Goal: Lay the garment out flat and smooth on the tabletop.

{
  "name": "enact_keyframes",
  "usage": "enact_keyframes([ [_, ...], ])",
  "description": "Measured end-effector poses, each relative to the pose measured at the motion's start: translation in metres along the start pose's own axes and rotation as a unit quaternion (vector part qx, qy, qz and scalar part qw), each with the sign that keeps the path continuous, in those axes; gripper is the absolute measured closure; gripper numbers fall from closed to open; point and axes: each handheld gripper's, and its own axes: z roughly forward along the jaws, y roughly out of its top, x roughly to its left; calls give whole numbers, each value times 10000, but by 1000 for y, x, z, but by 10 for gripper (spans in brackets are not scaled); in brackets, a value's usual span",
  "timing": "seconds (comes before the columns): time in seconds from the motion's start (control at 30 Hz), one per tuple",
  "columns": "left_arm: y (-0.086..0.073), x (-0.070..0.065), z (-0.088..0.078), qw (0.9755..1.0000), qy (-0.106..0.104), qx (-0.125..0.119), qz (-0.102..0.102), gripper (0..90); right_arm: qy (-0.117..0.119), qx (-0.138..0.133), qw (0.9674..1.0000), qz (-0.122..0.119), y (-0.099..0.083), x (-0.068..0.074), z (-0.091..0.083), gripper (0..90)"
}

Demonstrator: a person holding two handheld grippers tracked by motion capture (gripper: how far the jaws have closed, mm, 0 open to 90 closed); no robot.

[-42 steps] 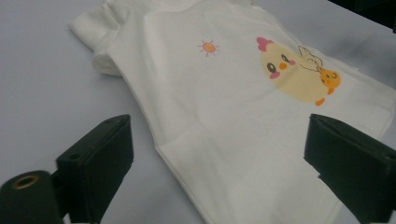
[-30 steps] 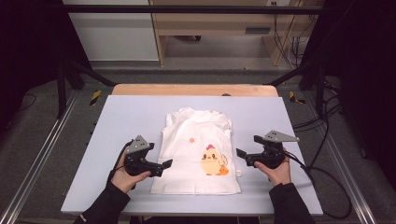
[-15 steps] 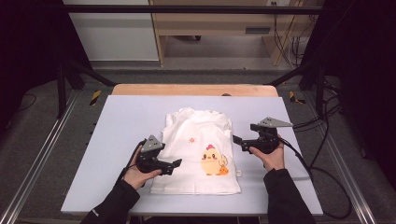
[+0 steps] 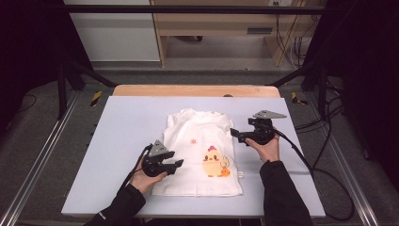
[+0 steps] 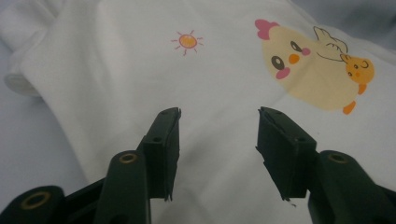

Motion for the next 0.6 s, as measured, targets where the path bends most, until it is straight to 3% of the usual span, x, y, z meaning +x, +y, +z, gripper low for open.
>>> enact_keyframes([
  [0.17,-1,-1,4,9998,38,213,-10,613,-62,79,9999,-11,2,-3,8,52],
  [0.6,-5,-1,8,9993,14,368,-21,860,-322,334,9989,110,2,-18,38,82],
])
